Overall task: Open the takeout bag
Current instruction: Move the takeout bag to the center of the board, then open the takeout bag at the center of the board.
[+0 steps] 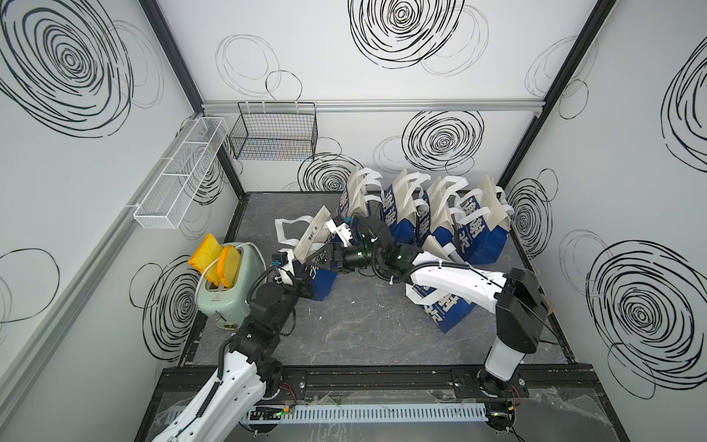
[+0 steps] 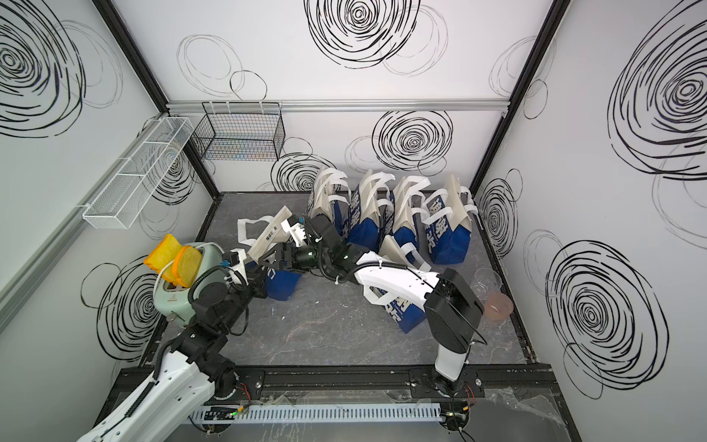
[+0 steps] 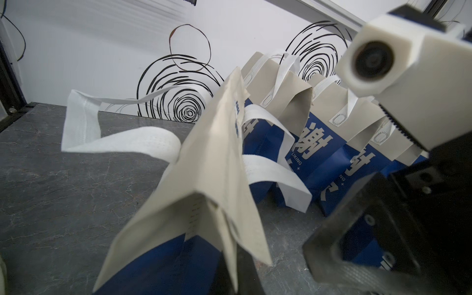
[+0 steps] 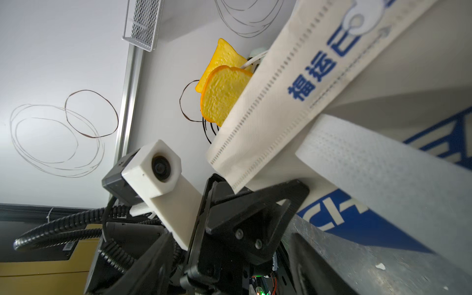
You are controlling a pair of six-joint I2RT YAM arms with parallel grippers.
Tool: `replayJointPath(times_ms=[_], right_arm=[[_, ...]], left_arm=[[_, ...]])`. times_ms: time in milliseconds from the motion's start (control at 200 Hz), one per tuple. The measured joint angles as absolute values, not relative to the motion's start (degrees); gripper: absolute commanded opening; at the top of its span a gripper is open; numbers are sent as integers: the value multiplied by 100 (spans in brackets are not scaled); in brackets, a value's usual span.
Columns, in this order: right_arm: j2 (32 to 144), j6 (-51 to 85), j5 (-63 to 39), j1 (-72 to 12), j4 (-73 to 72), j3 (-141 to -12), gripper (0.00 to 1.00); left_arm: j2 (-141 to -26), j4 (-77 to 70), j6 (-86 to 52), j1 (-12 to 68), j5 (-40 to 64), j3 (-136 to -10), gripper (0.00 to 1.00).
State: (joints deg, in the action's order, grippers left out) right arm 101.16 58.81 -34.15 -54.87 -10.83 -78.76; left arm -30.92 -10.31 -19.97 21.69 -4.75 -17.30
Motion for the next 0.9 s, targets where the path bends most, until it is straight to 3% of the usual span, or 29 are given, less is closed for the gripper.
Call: replayJointPath(times_ms=[900], right_arm=[[10820,6971,-3715,-5450,-2685,-7911,51]], left_arm=[[-2926,-1037,-1988,2370,-580,-1616,0]])
